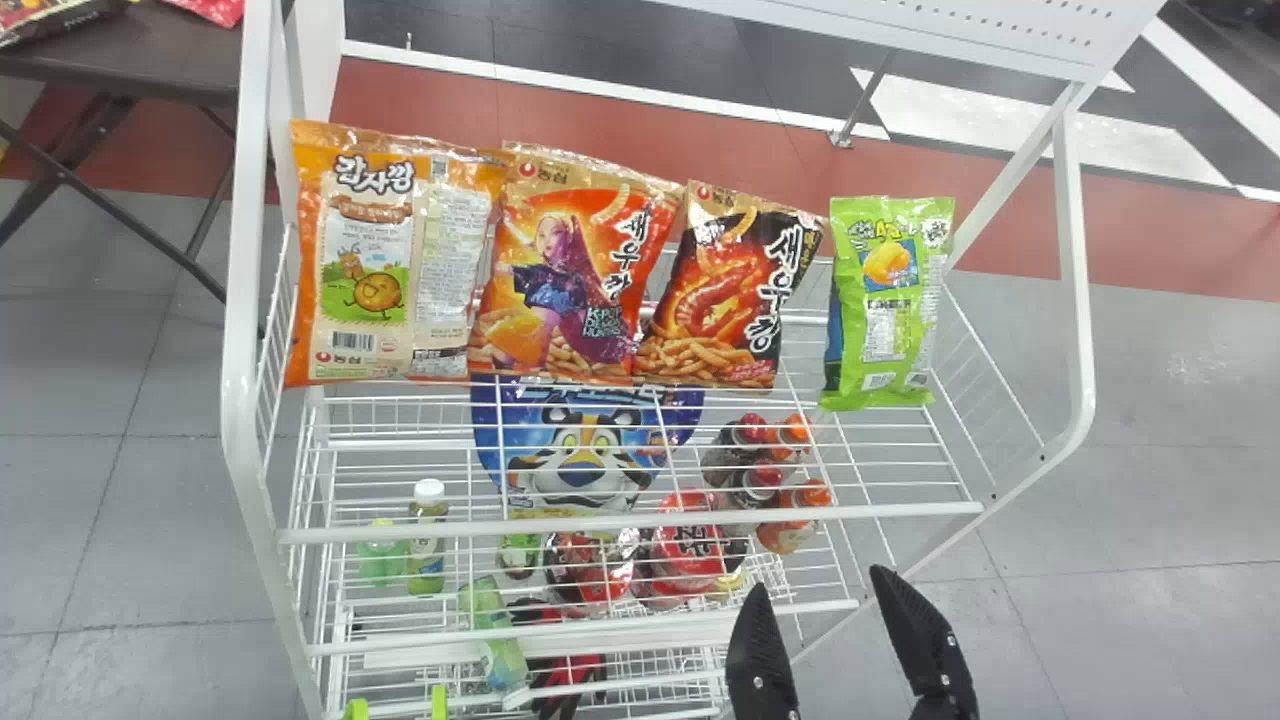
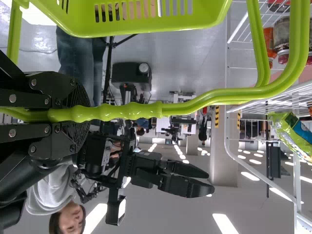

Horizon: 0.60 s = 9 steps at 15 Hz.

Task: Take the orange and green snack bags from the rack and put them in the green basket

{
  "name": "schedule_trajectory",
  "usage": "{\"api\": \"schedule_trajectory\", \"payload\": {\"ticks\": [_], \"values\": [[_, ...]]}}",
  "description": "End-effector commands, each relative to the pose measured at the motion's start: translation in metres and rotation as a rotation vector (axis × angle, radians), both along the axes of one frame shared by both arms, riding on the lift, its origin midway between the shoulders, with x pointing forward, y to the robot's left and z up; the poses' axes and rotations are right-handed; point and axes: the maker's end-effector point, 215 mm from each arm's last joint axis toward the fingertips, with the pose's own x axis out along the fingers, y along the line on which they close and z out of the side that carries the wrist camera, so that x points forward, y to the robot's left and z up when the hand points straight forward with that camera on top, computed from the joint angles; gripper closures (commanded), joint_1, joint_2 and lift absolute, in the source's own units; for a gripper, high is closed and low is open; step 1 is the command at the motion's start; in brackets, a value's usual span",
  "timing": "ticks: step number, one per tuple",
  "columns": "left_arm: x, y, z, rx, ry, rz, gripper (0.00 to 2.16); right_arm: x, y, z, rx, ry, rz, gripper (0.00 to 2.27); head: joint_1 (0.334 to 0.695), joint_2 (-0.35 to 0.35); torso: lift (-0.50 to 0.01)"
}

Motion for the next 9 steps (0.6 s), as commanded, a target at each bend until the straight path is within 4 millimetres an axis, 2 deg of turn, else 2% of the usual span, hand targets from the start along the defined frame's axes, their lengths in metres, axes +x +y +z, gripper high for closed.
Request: {"api": "schedule_trajectory", "payload": {"ticks": [1,7,9], "values": [[-0.001,0.000,-0.001,0.003,0.002,0.000,2.11,0.001,0.001,-0.001,0.003,0.005,0.003,0.13,0.695,-0.350,0.000],[-0.002,0.000,-0.001,0.004,0.003,-0.001,2.11,0.002,0.002,-0.003,0.005,0.014,0.002,0.13,0.695,-0.350,0.000],[-0.003,0.000,-0.001,0.005,0.003,-0.002,2.11,0.009,0.006,-0.012,0.003,0.055,0.013,0.13,0.695,-0.350,0.000]]}}
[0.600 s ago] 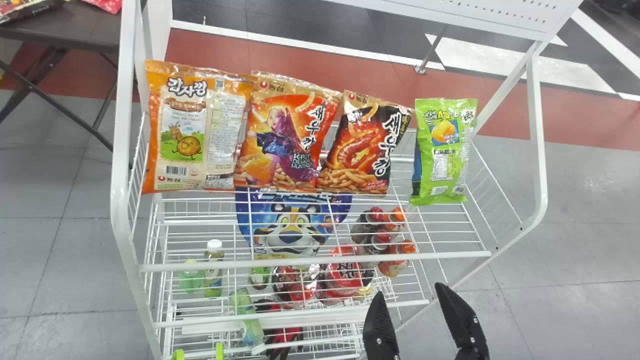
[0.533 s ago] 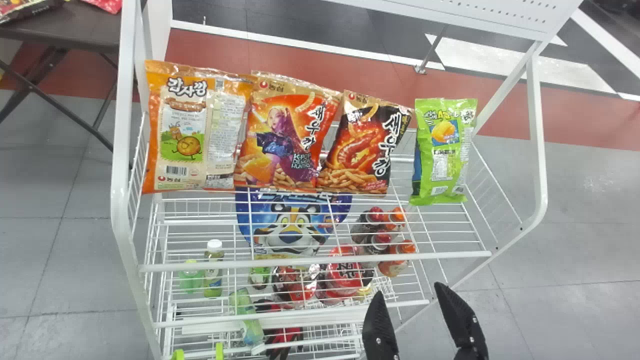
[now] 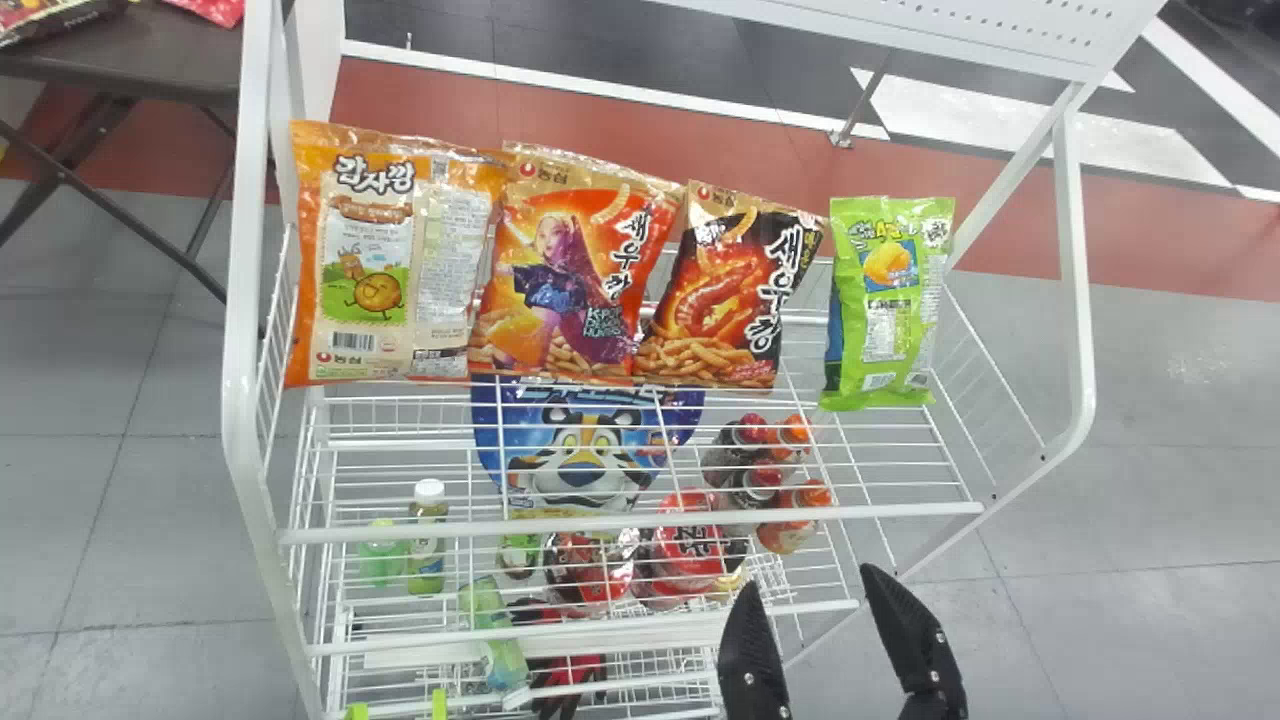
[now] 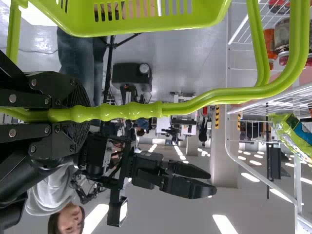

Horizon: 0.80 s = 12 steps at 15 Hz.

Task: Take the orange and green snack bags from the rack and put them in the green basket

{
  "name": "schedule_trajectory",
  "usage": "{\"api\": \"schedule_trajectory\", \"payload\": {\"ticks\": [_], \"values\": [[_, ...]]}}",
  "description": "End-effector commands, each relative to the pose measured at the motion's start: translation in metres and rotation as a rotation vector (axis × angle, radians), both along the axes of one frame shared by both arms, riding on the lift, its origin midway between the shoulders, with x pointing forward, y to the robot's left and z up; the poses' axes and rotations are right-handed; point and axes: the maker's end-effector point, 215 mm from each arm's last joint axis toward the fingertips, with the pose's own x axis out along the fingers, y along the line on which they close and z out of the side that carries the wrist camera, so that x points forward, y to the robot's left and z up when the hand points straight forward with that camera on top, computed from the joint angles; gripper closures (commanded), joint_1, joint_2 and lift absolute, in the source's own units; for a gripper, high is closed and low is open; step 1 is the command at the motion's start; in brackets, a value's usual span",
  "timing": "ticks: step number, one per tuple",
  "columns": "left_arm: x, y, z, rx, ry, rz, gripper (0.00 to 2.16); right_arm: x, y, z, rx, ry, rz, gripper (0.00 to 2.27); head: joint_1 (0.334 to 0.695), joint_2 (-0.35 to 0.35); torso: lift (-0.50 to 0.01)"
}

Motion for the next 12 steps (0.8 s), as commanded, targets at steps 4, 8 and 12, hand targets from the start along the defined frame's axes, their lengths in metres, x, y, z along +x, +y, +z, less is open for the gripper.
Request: {"api": "schedule_trajectory", "payload": {"ticks": [4,8,12], "values": [[-0.009,-0.007,-0.004,0.017,0.004,-0.025,2.11,0.053,0.034,-0.032,-0.024,0.174,0.073,0.14,0.695,-0.350,0.000],[-0.017,-0.008,-0.009,0.031,0.020,-0.031,2.11,0.104,0.084,-0.038,-0.038,0.231,0.158,0.14,0.695,-0.350,0.000],[-0.017,-0.012,-0.011,0.047,0.005,-0.044,2.11,0.144,0.129,-0.031,-0.055,0.210,0.204,0.14,0.695,-0.338,0.000]]}}
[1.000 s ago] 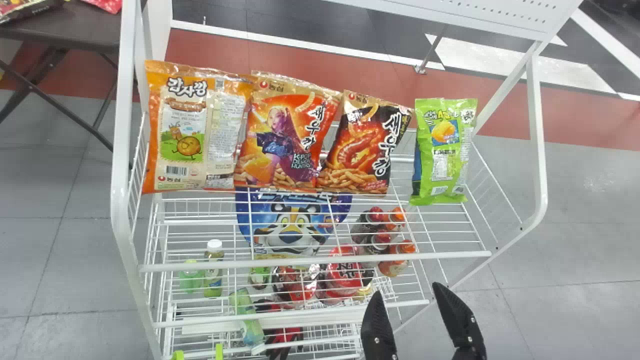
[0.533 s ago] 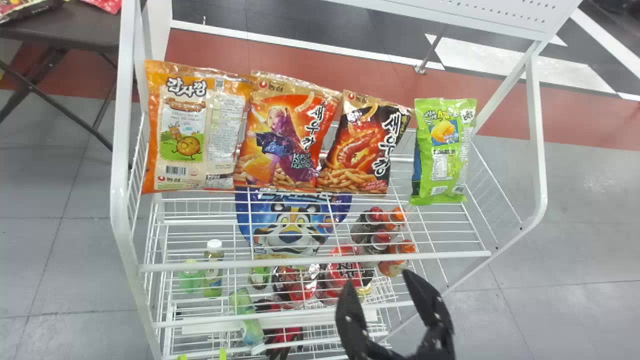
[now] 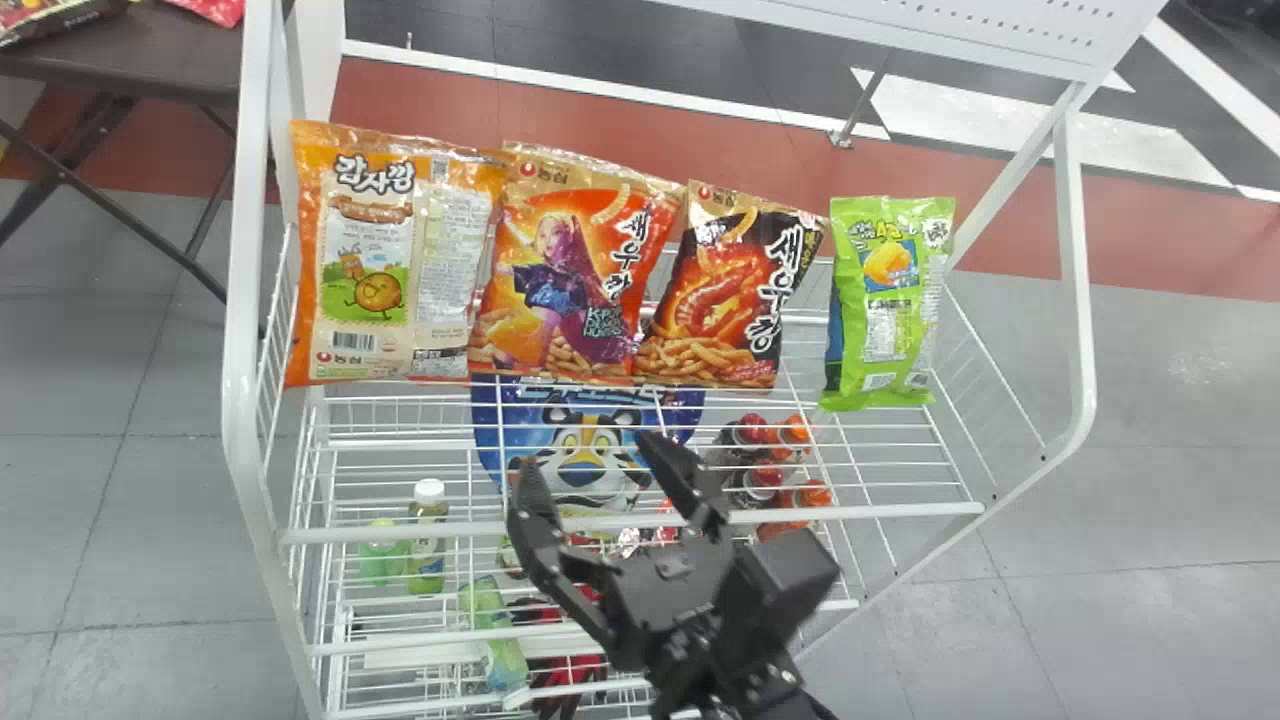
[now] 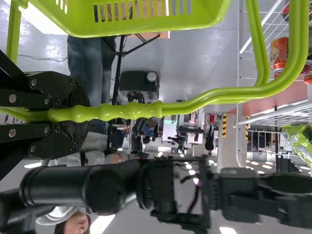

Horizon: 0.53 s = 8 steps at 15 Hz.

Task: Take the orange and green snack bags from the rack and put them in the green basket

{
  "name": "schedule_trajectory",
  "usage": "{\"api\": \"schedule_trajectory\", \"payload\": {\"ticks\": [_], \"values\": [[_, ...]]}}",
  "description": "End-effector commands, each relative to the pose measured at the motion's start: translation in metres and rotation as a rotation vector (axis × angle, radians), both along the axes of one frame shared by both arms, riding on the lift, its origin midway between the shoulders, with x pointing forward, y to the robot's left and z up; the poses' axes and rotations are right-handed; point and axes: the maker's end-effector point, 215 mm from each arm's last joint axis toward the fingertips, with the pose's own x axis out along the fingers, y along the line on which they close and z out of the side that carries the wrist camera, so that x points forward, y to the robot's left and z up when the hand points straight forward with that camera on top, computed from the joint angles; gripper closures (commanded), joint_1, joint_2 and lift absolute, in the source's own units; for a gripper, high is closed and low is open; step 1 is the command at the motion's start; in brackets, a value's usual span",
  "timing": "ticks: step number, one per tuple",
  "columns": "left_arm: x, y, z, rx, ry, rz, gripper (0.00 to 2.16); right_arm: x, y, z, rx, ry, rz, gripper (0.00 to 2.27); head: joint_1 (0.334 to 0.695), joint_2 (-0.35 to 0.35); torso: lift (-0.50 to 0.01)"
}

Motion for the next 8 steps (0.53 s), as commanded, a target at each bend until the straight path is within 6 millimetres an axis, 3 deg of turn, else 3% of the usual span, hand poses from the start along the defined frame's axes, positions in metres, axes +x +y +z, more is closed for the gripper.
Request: {"api": "schedule_trajectory", "payload": {"ticks": [1,4,8], "values": [[0.001,-0.001,-0.002,0.010,-0.007,-0.012,2.11,0.022,0.018,0.005,-0.003,-0.014,0.014,0.14,0.695,-0.310,0.000],[0.007,-0.005,-0.005,0.025,-0.027,-0.049,2.11,0.050,0.018,0.009,-0.012,-0.027,-0.023,0.14,0.695,-0.254,0.000],[0.008,-0.006,-0.008,0.027,-0.023,-0.055,2.11,0.089,0.060,-0.001,-0.028,-0.007,0.024,0.14,0.695,-0.199,0.000]]}}
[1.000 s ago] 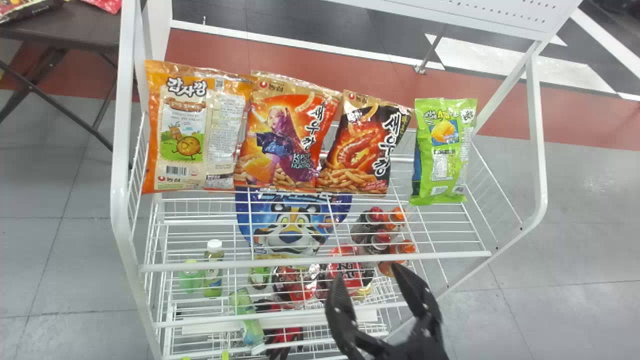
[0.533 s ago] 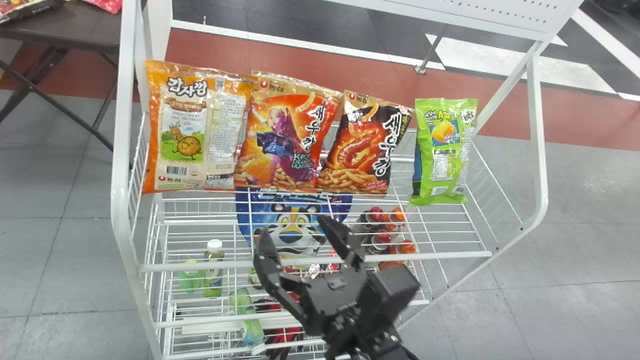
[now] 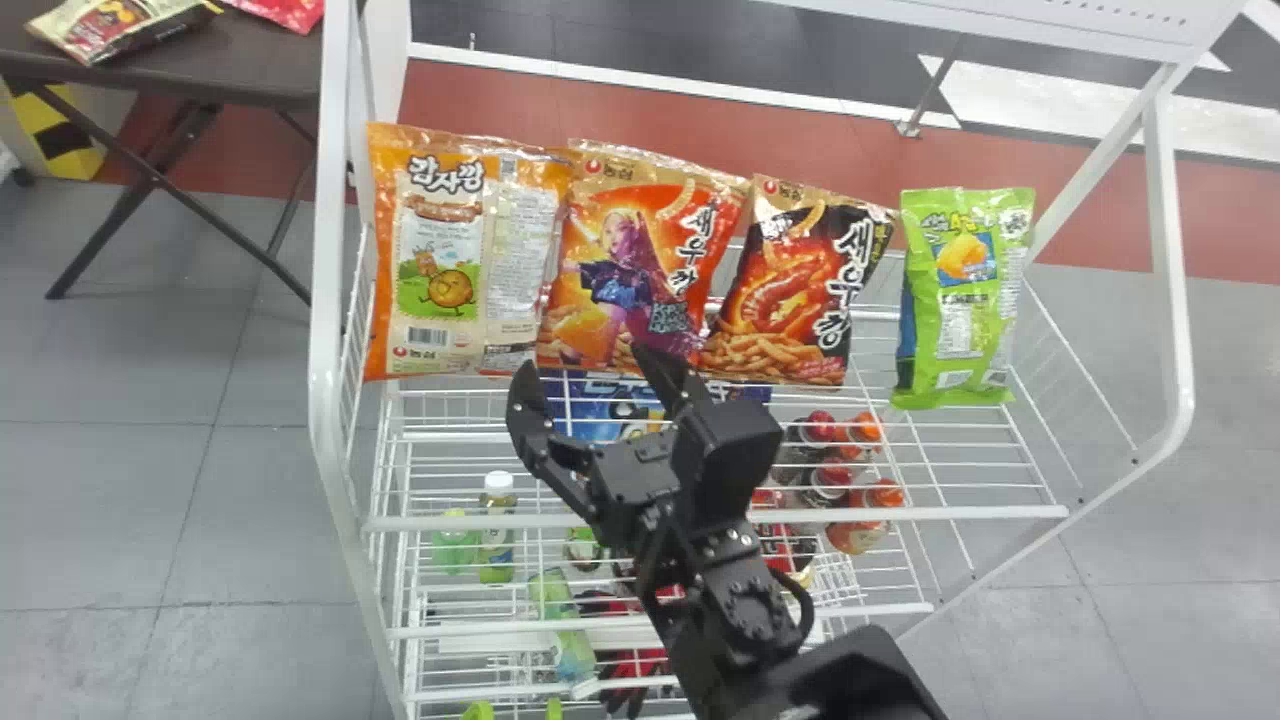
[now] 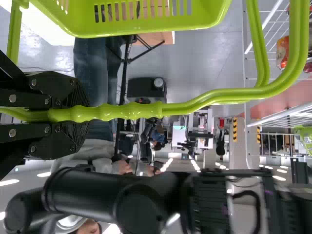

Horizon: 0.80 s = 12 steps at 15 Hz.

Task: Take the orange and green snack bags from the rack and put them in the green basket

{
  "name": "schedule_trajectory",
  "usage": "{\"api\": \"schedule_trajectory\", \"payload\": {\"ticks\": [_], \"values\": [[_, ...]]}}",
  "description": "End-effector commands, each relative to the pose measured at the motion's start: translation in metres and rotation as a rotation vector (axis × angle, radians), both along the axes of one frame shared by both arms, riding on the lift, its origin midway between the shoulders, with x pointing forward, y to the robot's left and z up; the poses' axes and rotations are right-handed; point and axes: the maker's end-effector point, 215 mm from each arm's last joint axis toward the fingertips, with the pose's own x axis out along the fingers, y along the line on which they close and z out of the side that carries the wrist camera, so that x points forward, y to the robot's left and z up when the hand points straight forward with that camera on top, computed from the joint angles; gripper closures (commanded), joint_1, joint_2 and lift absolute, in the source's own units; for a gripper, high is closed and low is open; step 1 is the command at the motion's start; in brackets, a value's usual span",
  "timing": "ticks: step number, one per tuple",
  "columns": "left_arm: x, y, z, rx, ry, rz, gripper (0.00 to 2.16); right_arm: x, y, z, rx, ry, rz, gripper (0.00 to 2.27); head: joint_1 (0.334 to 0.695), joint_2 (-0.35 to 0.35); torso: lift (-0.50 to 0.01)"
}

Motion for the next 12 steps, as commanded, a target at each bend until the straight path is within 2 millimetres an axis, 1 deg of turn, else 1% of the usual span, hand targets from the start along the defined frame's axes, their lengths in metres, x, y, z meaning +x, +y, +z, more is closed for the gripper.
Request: {"api": "schedule_trajectory", "payload": {"ticks": [1,3,5,8,10,12], "values": [[0.002,0.000,-0.002,0.003,0.000,-0.003,2.11,0.019,0.024,-0.002,-0.003,0.002,0.028,0.14,0.695,-0.176,0.000],[0.004,0.001,-0.004,0.005,0.002,-0.003,2.11,0.035,0.041,-0.003,0.001,0.001,0.042,0.14,0.695,-0.132,0.000],[0.004,0.002,-0.006,0.008,0.007,-0.006,2.11,0.052,0.046,-0.009,-0.016,0.004,0.045,0.14,0.695,-0.081,0.000],[0.007,0.006,-0.009,0.016,0.005,-0.009,2.11,0.075,0.054,-0.007,-0.038,-0.003,0.062,0.14,0.695,-0.056,0.000],[0.010,0.007,-0.009,0.015,0.002,-0.005,2.11,0.090,0.054,-0.007,-0.046,0.001,0.068,0.15,0.695,-0.037,0.000],[0.015,0.008,-0.012,0.015,0.005,-0.001,2.11,0.098,0.057,-0.007,-0.045,0.004,0.094,0.15,0.695,-0.028,0.000]]}}
